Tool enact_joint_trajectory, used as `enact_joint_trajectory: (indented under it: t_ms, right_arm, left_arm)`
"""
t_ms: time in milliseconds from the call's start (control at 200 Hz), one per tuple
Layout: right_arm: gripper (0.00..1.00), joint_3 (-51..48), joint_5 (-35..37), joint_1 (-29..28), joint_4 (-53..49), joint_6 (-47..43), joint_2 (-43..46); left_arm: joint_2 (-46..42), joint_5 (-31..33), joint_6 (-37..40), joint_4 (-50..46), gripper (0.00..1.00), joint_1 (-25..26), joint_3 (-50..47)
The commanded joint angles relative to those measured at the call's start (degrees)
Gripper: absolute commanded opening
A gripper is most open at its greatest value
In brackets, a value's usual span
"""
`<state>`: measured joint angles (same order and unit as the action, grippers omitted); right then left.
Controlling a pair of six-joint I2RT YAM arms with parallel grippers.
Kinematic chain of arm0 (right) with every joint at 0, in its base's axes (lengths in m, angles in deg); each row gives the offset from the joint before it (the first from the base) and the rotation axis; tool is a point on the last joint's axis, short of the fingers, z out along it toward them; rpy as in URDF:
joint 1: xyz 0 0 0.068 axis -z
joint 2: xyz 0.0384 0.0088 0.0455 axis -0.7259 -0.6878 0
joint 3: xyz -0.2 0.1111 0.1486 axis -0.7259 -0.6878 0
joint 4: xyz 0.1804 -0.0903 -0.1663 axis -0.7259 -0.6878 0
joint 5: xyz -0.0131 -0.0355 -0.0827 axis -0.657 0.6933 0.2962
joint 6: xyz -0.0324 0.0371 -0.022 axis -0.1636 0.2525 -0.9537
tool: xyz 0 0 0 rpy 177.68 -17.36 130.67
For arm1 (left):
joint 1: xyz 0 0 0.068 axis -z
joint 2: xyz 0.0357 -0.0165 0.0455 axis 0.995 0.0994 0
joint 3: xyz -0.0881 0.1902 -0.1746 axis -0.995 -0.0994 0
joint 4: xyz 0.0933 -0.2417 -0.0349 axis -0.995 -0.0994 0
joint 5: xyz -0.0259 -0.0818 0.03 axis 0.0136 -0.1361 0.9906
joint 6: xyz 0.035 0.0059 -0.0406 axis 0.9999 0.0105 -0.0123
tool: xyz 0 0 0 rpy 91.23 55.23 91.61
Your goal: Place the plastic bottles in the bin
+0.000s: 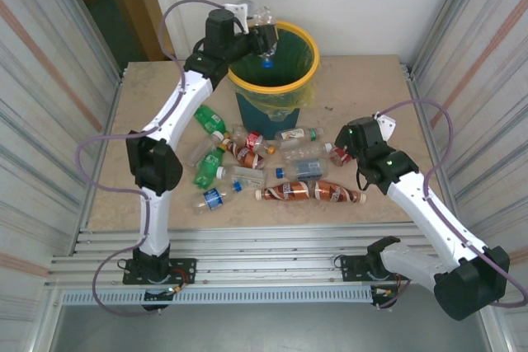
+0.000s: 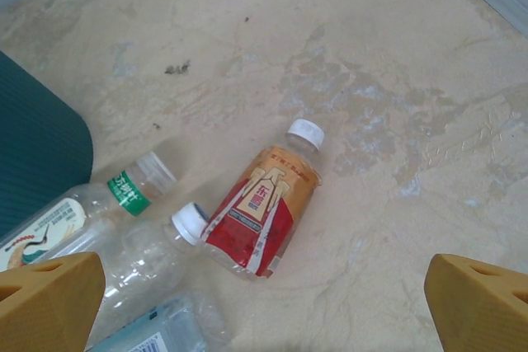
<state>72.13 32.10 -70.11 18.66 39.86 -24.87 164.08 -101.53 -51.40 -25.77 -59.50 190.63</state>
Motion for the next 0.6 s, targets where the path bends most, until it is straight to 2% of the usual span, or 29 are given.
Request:
enact_joint_trajectory:
  t_ms: [0,230,501,596]
  right_arm:
    - [0.98,-1.07,1.72,1.09,-1.77,2.92,1.68]
    - [0.98,-4.03,-1.19,4.06,-1.31,4.94,2.10]
    - [0.98,-6.06,-4.90,5.82,0.19,4.66,2.15]
    - [0.98,-6.35,-5.52,5.92,1.01,4.66,1.60]
  left_arm:
    - [1.45,-2.42,4.13,-1.78,0.52,0.51,2.71]
    - [3.37,-2.26,5.85,-2.83,0.60,0.87,3.03]
    - [3.95,-1.81,6.84,-4.07,0.80,0.87,3.01]
    - [3.57,-1.68,7.02,-4.07,0.84,0.87,3.13]
